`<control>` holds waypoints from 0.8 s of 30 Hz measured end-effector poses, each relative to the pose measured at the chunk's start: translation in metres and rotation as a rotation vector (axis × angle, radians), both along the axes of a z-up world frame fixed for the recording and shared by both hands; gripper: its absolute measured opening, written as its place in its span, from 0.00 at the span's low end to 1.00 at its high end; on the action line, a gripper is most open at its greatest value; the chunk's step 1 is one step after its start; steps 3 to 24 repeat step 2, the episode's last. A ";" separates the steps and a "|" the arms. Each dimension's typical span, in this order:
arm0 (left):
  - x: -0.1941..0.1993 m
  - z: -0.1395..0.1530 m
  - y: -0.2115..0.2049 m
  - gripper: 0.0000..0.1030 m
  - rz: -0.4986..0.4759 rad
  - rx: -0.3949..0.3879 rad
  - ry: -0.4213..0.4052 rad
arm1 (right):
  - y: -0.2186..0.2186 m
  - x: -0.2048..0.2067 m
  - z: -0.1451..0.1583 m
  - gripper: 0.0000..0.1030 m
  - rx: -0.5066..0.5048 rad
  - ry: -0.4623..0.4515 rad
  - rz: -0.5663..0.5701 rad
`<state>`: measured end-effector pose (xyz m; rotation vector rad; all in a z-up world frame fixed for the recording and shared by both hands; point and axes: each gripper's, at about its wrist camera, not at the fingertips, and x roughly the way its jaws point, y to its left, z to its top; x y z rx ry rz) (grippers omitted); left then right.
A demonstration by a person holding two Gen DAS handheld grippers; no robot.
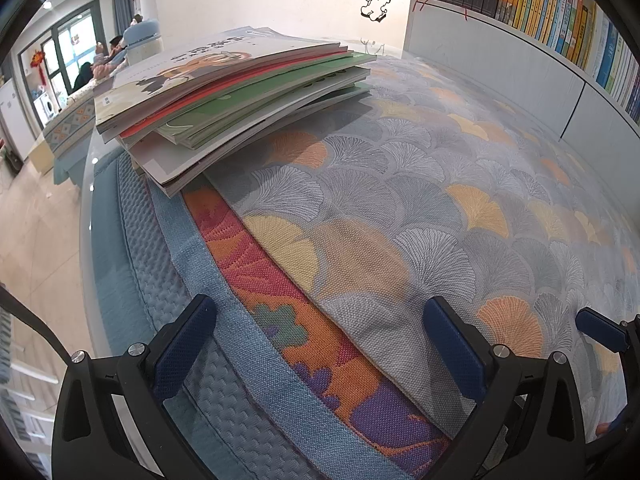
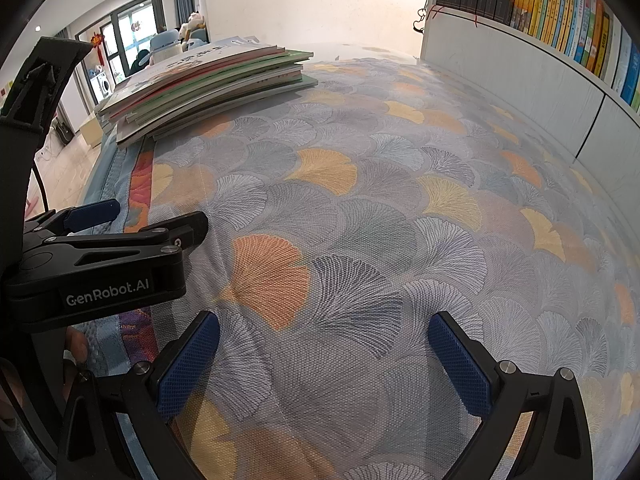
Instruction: Organize books
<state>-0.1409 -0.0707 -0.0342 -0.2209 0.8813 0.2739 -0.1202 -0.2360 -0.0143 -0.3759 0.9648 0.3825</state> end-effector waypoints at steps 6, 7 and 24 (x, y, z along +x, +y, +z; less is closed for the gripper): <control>0.000 0.000 0.000 1.00 0.000 0.000 0.000 | 0.000 0.000 0.000 1.00 0.000 0.000 0.000; 0.000 0.000 0.000 1.00 0.000 0.000 0.000 | 0.000 0.000 0.000 1.00 0.000 0.000 0.000; 0.000 0.000 0.000 1.00 0.000 0.000 0.000 | 0.000 0.000 0.000 1.00 0.000 0.000 0.000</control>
